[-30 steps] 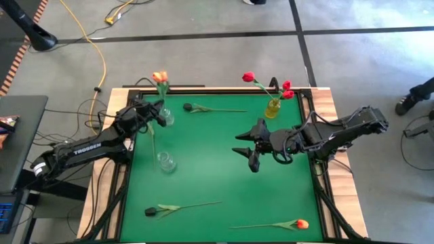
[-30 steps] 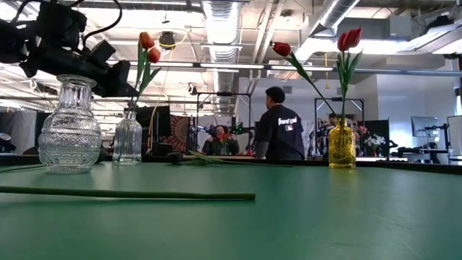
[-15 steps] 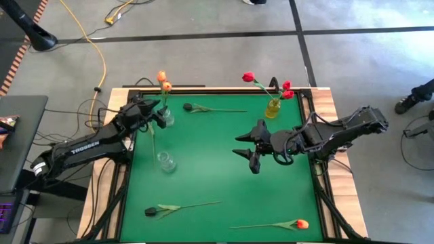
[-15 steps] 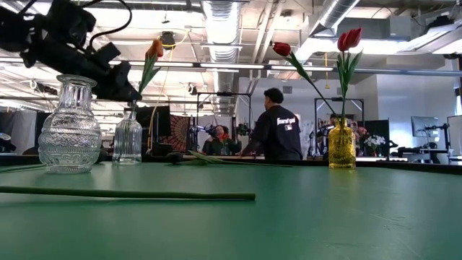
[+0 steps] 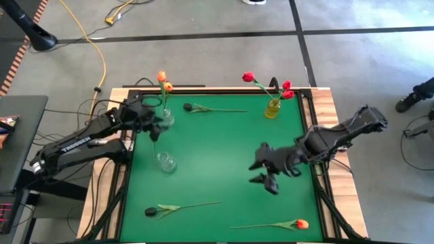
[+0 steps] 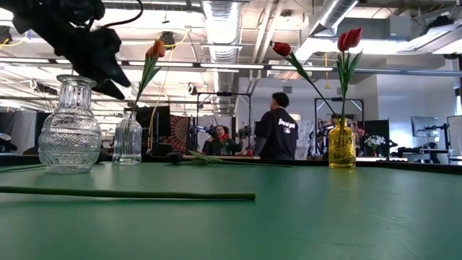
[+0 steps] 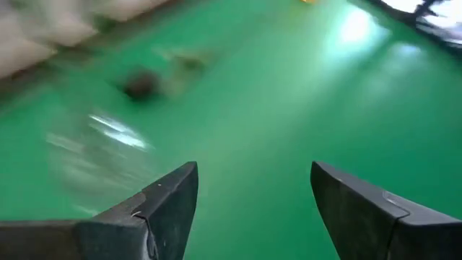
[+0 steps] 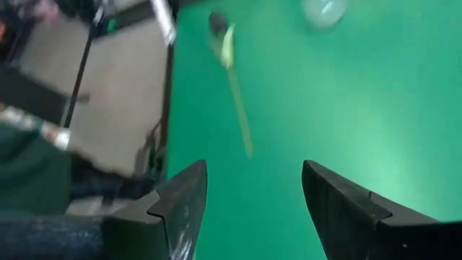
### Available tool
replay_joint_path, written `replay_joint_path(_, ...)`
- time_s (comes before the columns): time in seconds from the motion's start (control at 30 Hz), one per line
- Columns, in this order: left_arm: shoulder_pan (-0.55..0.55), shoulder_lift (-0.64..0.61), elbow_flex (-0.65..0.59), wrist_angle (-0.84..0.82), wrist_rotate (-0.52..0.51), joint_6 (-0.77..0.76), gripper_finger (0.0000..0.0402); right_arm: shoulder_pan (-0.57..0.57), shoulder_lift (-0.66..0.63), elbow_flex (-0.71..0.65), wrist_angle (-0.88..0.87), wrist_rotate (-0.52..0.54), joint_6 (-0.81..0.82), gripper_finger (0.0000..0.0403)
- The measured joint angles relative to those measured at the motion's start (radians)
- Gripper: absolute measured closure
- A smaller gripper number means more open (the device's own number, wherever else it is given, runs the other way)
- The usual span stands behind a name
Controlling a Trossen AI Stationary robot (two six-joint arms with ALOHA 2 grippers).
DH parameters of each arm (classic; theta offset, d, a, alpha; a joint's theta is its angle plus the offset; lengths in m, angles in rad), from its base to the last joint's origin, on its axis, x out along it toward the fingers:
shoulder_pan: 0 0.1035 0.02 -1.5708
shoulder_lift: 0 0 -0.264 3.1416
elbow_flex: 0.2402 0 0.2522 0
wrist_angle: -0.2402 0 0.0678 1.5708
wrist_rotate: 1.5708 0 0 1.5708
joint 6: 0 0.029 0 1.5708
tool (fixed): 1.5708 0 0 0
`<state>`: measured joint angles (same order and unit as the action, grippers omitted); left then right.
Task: Sort flowers into vase by color
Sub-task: Put the orange flower into the top transparent vase
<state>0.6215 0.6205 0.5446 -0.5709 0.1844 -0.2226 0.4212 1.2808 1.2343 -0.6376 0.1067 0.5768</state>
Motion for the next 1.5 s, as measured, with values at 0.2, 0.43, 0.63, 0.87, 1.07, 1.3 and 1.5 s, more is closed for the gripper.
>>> replay_joint_path(0.2,-0.132,0.001,0.0,-0.091,0.196,-0.123,0.0145,0.131,0.0,0.0,-0.021,0.006,0.064,0.0149)
replay_joint_path(0.43,-0.373,0.005,0.0,0.034,0.118,-0.335,0.0145,0.23,0.019,0.001,-0.019,0.026,0.128,0.0149)
replay_joint_path(0.63,-0.606,0.066,0.0,0.372,-0.088,-0.369,0.0145,0.295,0.104,0.001,-0.024,0.024,0.197,0.0149)
replay_joint_path(0.87,-0.784,0.255,0.034,0.68,-0.251,-0.271,0.0145,0.325,0.211,0.001,-0.044,-0.026,0.213,0.0149)
replay_joint_path(1.07,-0.845,0.482,0.196,0.667,-0.267,-0.093,0.0145,0.322,0.295,0.001,-0.087,-0.111,0.238,0.0149)
replay_joint_path(1.3,-0.841,0.671,0.376,0.519,-0.257,0.027,0.0145,0.326,0.363,0.001,-0.116,-0.189,0.238,0.0149)
replay_joint_path(1.5,-0.831,0.75,0.425,0.508,-0.211,0.047,0.0145,0.358,0.376,0.001,-0.122,-0.169,0.242,0.0149)
